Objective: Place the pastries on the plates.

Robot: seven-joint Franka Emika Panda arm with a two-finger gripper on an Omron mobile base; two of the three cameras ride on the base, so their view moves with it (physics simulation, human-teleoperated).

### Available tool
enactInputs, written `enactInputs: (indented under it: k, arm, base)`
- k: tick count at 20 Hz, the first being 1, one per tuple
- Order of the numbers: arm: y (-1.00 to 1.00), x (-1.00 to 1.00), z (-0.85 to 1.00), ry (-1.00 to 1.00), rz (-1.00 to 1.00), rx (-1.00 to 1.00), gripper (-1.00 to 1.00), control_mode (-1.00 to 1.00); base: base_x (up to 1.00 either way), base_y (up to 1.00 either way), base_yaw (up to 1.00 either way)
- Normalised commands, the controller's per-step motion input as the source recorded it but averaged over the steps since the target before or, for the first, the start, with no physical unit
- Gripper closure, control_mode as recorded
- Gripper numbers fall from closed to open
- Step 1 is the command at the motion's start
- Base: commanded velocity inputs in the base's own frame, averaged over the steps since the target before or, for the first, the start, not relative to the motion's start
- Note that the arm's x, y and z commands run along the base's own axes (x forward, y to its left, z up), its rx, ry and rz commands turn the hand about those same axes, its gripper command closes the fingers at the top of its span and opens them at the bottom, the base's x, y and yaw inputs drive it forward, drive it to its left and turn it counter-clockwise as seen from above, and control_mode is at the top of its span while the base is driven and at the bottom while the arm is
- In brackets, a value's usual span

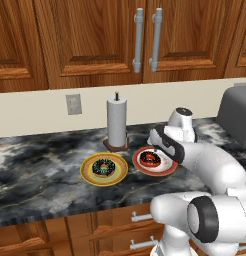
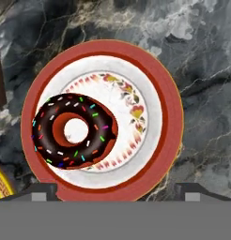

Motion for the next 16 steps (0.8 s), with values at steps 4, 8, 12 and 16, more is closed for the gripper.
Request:
enactInputs:
  k: [4,8,12,16]
  arm:
    - [0.00,-0.69,0.50,-0.12,0.03,0.00,-1.00,-1.00]
    - [0.03,-0.65,0.44,-0.09,0.01,-0.02,-1.00,-1.00]
    - [0.18,-0.18,0.29,0.01,0.13,-0.12,-1.00,-1.00]
    - [0.20,-0.01,0.04,0.08,0.11,-0.08,-1.00,-1.00]
  base:
    - [0.00,0.00,0.00]
    - [0.00,0.00,0.00]
    - [0.00,0.00,0.00]
    - [0.00,0.00,0.00]
